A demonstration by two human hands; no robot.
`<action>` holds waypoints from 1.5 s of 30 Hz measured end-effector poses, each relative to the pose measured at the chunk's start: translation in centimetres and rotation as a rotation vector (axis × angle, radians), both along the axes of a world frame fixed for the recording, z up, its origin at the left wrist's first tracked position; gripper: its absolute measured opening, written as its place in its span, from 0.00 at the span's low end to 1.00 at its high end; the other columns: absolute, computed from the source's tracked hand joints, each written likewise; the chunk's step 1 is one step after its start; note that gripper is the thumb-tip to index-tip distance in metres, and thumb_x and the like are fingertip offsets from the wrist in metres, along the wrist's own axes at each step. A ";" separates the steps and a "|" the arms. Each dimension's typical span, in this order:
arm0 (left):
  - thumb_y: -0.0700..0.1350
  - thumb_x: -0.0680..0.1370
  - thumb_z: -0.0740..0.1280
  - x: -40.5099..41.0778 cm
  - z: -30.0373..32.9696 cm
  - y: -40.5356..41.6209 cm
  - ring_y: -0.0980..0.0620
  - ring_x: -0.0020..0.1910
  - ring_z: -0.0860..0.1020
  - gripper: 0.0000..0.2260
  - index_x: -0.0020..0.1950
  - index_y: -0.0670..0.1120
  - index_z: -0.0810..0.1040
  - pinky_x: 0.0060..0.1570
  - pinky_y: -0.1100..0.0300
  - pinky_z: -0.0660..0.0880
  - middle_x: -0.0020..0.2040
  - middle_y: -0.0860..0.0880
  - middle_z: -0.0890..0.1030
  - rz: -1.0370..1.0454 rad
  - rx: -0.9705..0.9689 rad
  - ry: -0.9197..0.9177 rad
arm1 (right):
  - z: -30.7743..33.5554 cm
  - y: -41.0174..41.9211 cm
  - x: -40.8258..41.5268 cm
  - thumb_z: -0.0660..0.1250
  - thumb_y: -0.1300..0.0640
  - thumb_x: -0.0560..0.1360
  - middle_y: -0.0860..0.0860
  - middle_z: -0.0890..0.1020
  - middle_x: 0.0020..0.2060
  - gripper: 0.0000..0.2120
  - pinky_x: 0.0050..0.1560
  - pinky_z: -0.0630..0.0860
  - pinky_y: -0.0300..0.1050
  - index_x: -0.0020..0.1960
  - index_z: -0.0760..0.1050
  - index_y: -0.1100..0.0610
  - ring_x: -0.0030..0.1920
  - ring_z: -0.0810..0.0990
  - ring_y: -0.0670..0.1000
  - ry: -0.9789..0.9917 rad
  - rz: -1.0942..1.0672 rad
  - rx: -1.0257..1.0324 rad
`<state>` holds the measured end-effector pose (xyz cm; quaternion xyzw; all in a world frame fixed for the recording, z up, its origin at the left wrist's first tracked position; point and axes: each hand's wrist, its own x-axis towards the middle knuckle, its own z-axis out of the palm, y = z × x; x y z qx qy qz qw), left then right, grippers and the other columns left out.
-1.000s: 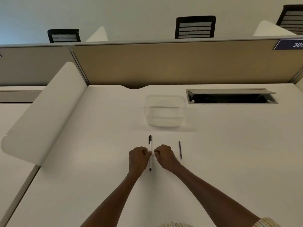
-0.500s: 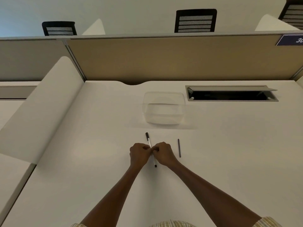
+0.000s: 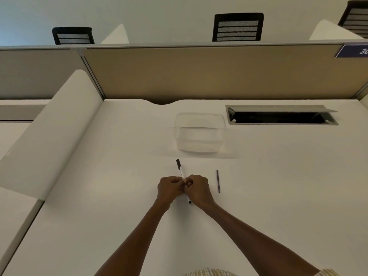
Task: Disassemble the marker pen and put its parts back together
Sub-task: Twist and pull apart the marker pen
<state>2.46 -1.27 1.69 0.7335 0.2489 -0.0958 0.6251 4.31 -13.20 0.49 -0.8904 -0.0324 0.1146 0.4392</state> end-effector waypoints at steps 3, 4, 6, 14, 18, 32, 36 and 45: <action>0.39 0.75 0.73 -0.3 0.4 0.1 0.39 0.45 0.85 0.04 0.46 0.39 0.86 0.50 0.48 0.82 0.43 0.39 0.86 0.019 -0.108 0.001 | 0.4 -0.3 -0.1 0.66 0.67 0.67 0.48 0.79 0.31 0.06 0.34 0.72 0.36 0.40 0.81 0.60 0.31 0.74 0.42 -0.017 0.015 0.050; 0.39 0.75 0.72 -0.3 0.6 0.1 0.40 0.45 0.85 0.04 0.46 0.39 0.86 0.50 0.48 0.82 0.43 0.39 0.86 0.025 -0.113 -0.015 | 0.6 -0.4 -0.2 0.66 0.67 0.68 0.47 0.79 0.32 0.07 0.34 0.72 0.35 0.42 0.81 0.60 0.31 0.74 0.41 -0.028 0.012 0.071; 0.38 0.76 0.71 -0.3 1.0 0.0 0.41 0.44 0.85 0.05 0.47 0.39 0.86 0.49 0.49 0.83 0.42 0.39 0.86 0.041 -0.116 -0.061 | 0.9 -0.6 -0.3 0.68 0.65 0.70 0.48 0.80 0.35 0.07 0.34 0.73 0.32 0.47 0.80 0.59 0.32 0.75 0.40 -0.030 -0.006 0.126; 0.39 0.77 0.69 -0.1 3.4 -0.1 0.41 0.44 0.85 0.06 0.44 0.39 0.85 0.48 0.52 0.82 0.42 0.38 0.85 0.162 -0.196 -0.199 | 2.5 -2.0 -0.9 0.68 0.48 0.76 0.52 0.84 0.36 0.13 0.34 0.79 0.46 0.46 0.79 0.60 0.31 0.81 0.46 0.138 0.018 0.215; 0.38 0.79 0.67 -0.3 4.6 -0.4 0.47 0.46 0.85 0.07 0.46 0.44 0.85 0.45 0.58 0.81 0.44 0.43 0.87 0.210 -0.255 -0.252 | 3.9 -2.9 -1.6 0.59 0.45 0.81 0.54 0.85 0.39 0.21 0.35 0.78 0.43 0.47 0.82 0.60 0.34 0.81 0.50 0.356 0.153 0.431; 0.42 0.80 0.66 -1.2 7.7 -1.1 0.48 0.55 0.83 0.12 0.61 0.38 0.79 0.46 0.59 0.81 0.55 0.42 0.85 0.114 -0.611 -0.251 | 9.3 -4.7 -0.7 0.57 0.50 0.83 0.52 0.79 0.34 0.18 0.29 0.68 0.36 0.43 0.78 0.57 0.27 0.72 0.46 0.573 0.186 0.636; 0.42 0.81 0.64 -1.3 8.6 -1.0 0.49 0.47 0.84 0.12 0.62 0.39 0.79 0.37 0.60 0.79 0.57 0.40 0.83 0.090 -0.692 -0.221 | 10.2 -5.4 -0.4 0.58 0.51 0.82 0.56 0.84 0.43 0.17 0.30 0.71 0.37 0.49 0.82 0.59 0.32 0.76 0.47 0.676 0.273 0.763; 0.37 0.79 0.65 -1.2 9.3 -1.3 0.47 0.49 0.85 0.09 0.58 0.38 0.80 0.44 0.58 0.81 0.47 0.44 0.86 0.143 -0.704 -0.328 | 11.9 -4.5 -0.7 0.55 0.52 0.83 0.50 0.77 0.31 0.16 0.29 0.66 0.34 0.41 0.74 0.55 0.25 0.68 0.44 0.610 0.194 0.573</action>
